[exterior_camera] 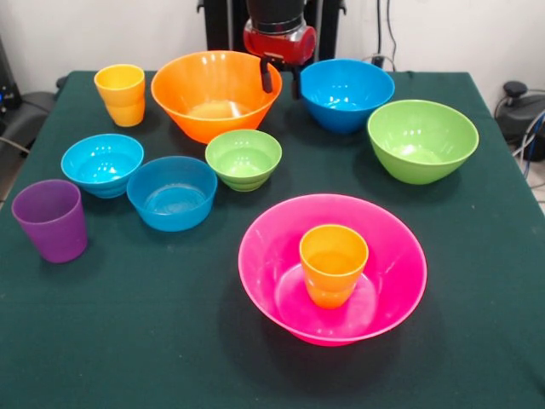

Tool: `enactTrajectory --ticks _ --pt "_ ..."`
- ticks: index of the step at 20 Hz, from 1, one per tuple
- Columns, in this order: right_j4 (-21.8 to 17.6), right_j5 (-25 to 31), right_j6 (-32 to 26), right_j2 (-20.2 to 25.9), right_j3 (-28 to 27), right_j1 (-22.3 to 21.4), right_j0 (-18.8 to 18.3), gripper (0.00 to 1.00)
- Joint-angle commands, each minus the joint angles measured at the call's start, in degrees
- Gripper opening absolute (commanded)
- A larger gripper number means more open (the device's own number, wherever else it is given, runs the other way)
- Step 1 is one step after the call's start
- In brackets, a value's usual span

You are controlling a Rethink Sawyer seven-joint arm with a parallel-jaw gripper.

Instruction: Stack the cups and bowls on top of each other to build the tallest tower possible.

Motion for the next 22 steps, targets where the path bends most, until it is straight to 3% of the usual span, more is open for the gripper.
enactTrajectory --ticks 1,8,13,14,17,22 --pt "2.21 -7.29 11.21 -0.52 -2.59 3.29 4.3 1.0" --pt "4.59 -12.41 12.73 -2.14 -4.5 7.82 7.7 1.0" --pt "7.49 -14.98 14.55 -4.15 -3.1 7.49 10.59 1.0" --pt "7.82 -15.45 14.71 -4.29 -2.97 7.55 10.83 0.0" --pt "7.84 -17.49 15.23 -4.69 -2.93 7.84 11.17 0.0" --pt "8.79 -14.81 15.75 -4.94 -1.73 5.28 11.74 0.0"
